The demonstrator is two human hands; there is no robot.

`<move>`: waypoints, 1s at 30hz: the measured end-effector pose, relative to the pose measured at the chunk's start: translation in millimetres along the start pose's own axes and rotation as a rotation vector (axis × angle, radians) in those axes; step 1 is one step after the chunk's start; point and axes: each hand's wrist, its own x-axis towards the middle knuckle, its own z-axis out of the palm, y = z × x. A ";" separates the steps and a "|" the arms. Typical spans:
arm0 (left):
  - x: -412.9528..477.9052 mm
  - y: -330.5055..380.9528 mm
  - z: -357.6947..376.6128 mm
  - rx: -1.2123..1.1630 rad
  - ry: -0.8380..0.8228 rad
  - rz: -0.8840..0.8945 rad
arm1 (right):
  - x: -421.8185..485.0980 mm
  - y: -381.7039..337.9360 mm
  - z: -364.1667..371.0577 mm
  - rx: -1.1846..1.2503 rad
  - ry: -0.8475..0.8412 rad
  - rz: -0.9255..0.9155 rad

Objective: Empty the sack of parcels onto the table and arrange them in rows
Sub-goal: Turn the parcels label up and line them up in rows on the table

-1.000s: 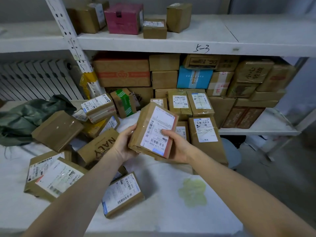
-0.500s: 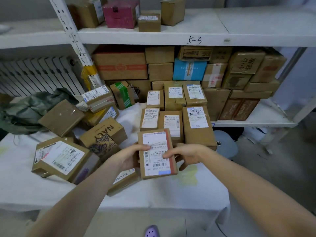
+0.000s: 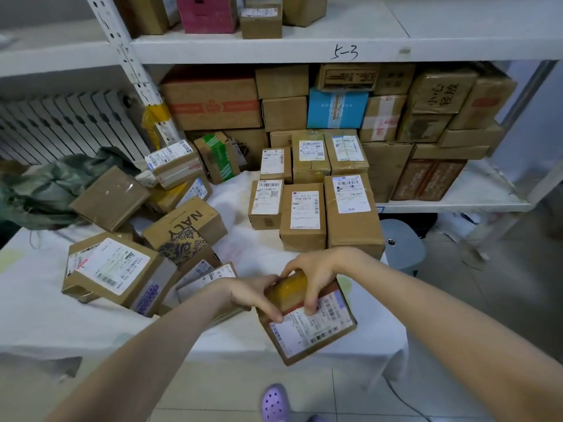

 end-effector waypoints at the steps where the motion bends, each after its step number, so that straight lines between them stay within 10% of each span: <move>1: 1.3 -4.5 0.1 -0.015 0.015 -0.009 | 0.8 3.6 2.3 0.019 0.069 -0.026; 7: -0.6 -37.0 20.7 -0.706 0.222 0.007 | -1.9 31.7 18.3 0.327 0.750 -0.090; 18: 71.7 0.0 102.1 -0.940 0.023 0.020 | -27.5 64.5 33.8 0.003 0.761 0.096; 30: 100.6 35.5 117.4 -0.651 0.430 0.058 | -23.2 83.0 59.1 -0.180 0.691 0.373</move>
